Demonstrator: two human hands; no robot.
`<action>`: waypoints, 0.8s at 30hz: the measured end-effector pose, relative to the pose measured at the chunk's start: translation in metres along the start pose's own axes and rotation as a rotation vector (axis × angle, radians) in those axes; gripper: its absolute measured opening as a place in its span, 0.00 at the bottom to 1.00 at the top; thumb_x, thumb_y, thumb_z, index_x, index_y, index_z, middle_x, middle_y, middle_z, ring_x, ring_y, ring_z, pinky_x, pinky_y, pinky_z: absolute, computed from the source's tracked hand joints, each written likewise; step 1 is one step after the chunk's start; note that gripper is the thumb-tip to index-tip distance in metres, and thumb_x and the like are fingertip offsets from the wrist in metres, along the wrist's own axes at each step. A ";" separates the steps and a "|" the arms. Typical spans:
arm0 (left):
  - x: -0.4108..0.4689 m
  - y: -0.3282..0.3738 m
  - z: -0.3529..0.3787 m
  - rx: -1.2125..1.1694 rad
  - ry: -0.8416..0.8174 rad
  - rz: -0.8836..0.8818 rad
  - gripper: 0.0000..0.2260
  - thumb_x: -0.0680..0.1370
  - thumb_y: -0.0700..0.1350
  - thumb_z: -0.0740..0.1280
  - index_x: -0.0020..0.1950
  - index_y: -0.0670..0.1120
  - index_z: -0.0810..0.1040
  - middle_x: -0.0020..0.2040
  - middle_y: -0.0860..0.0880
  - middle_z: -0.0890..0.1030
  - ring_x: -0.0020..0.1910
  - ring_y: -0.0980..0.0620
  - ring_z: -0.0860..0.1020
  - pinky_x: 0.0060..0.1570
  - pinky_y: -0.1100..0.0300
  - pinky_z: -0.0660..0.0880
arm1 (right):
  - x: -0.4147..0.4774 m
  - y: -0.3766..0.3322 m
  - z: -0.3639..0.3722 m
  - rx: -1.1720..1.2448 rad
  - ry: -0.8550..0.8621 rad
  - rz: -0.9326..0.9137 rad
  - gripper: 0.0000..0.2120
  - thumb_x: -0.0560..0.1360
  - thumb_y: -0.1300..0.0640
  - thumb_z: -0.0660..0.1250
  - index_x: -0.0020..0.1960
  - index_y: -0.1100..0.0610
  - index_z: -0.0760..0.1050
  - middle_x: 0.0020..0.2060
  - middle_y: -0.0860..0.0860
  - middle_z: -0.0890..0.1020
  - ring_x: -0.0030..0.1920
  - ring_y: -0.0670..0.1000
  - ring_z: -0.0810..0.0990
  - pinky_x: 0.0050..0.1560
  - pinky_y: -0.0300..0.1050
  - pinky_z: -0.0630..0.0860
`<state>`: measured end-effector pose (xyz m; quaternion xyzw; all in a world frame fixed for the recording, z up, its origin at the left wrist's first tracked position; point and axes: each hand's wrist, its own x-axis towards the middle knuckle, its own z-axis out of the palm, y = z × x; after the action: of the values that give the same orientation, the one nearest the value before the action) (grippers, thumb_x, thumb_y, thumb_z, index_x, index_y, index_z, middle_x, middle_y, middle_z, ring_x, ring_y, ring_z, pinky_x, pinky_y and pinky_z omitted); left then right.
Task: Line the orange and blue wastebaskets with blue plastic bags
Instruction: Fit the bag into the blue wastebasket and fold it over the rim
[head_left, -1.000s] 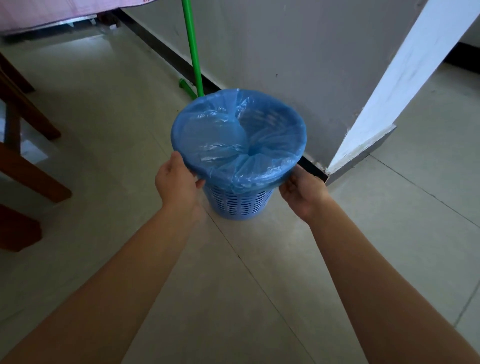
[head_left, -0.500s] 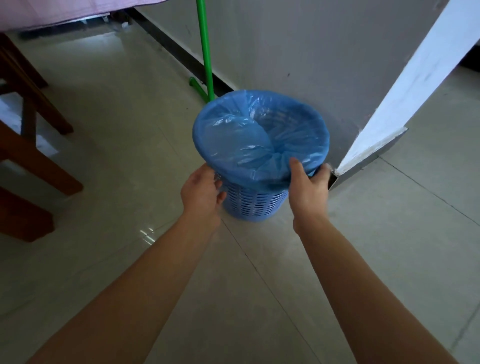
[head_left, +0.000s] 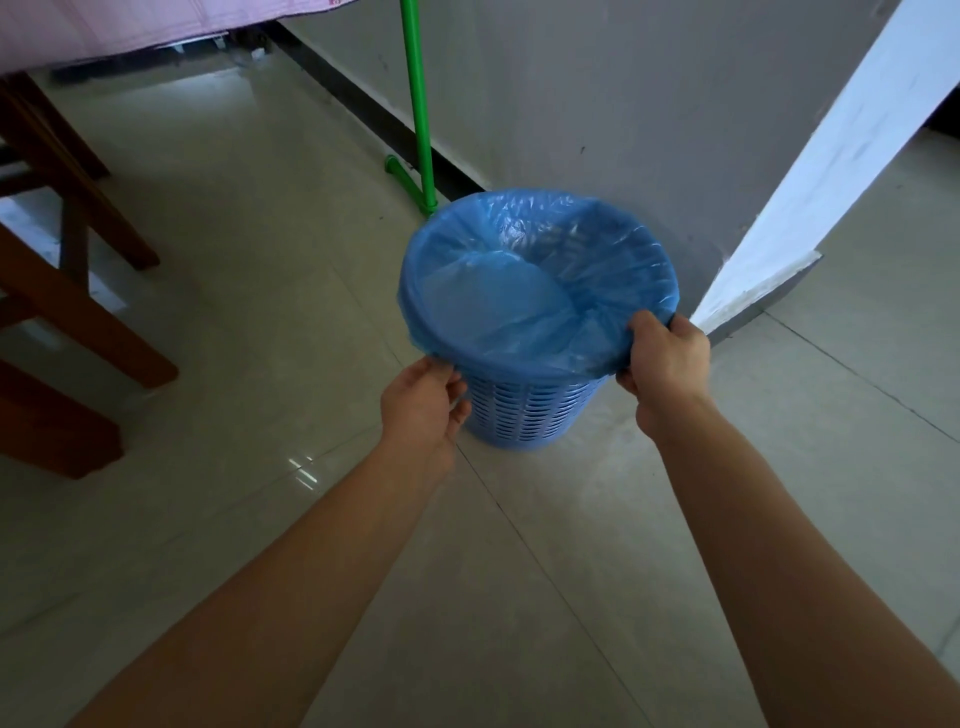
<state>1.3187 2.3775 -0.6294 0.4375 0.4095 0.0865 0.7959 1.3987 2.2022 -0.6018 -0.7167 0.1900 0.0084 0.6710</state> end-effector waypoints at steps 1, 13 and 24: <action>-0.001 -0.005 -0.001 0.028 0.016 -0.040 0.03 0.79 0.40 0.67 0.51 0.43 0.80 0.38 0.48 0.79 0.35 0.54 0.75 0.38 0.59 0.75 | 0.001 0.000 -0.001 -0.012 0.002 -0.010 0.03 0.73 0.60 0.59 0.44 0.59 0.70 0.34 0.51 0.68 0.33 0.50 0.66 0.32 0.44 0.69; 0.018 0.032 -0.007 0.033 0.008 0.029 0.06 0.78 0.44 0.67 0.51 0.45 0.82 0.46 0.49 0.85 0.44 0.52 0.82 0.43 0.56 0.80 | 0.008 -0.006 -0.013 -0.121 -0.070 -0.009 0.05 0.73 0.61 0.59 0.46 0.60 0.72 0.37 0.53 0.68 0.38 0.53 0.66 0.31 0.44 0.67; 0.038 0.050 -0.023 0.031 -0.172 -0.030 0.25 0.75 0.63 0.64 0.59 0.44 0.82 0.54 0.44 0.85 0.53 0.45 0.83 0.54 0.50 0.79 | 0.014 -0.015 -0.035 -0.209 -0.122 0.059 0.06 0.67 0.60 0.61 0.43 0.58 0.74 0.39 0.55 0.70 0.40 0.54 0.67 0.36 0.49 0.66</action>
<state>1.3377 2.4408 -0.6196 0.4492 0.3474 0.0303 0.8226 1.4072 2.1657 -0.5881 -0.7749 0.1682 0.0914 0.6024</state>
